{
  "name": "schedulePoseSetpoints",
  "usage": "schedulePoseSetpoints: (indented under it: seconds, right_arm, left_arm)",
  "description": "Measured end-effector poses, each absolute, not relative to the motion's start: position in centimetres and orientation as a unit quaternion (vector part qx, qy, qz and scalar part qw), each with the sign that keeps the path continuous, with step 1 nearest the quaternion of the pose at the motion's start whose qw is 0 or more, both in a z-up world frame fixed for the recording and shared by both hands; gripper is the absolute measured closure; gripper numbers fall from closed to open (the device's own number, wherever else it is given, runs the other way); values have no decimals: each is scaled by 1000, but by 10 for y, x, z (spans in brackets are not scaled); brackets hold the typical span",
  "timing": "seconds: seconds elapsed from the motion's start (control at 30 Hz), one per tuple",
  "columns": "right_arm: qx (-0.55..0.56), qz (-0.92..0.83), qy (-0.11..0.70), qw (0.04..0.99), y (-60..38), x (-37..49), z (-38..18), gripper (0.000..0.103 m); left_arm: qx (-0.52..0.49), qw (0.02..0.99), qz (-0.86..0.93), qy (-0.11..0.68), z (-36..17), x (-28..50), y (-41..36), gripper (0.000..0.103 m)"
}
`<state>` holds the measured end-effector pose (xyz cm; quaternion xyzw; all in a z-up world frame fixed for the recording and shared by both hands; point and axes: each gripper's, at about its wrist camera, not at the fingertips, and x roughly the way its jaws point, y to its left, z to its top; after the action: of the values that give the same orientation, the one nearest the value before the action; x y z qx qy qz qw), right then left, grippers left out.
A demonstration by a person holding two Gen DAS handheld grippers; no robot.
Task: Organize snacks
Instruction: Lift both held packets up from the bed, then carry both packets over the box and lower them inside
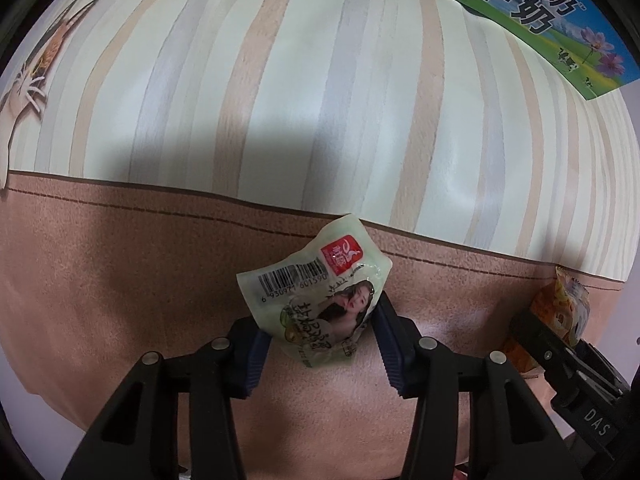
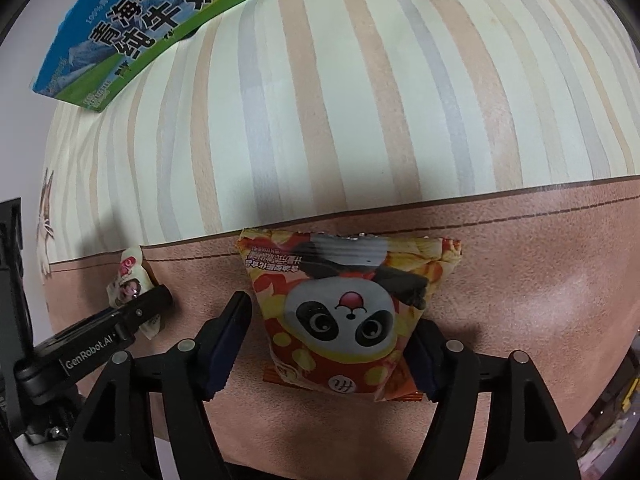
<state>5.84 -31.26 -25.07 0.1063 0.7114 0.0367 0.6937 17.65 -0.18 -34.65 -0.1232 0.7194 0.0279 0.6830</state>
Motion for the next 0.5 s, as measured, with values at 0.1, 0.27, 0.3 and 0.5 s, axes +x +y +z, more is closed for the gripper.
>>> schedulePoseSetpoints:
  seconds: [0.1,0.27,0.3,0.5]
  right_arm:
    - [95,36,709,698,-308,56,-250,32]
    - [68,36,697,713,-301,48,-244,48]
    - [63,36,692,718,-302,46,-242,49]
    - [55,49,670,738,-293,37,-226,51]
  left_arm:
    - [-120,689,31,714,-344,180,-11,58]
    - [-108,703,34,702,-329,173,-23,59]
    - [-103,708,34,698,-324,173,-24,59]
    - [-81,732,17,676,-291,177,-36,59]
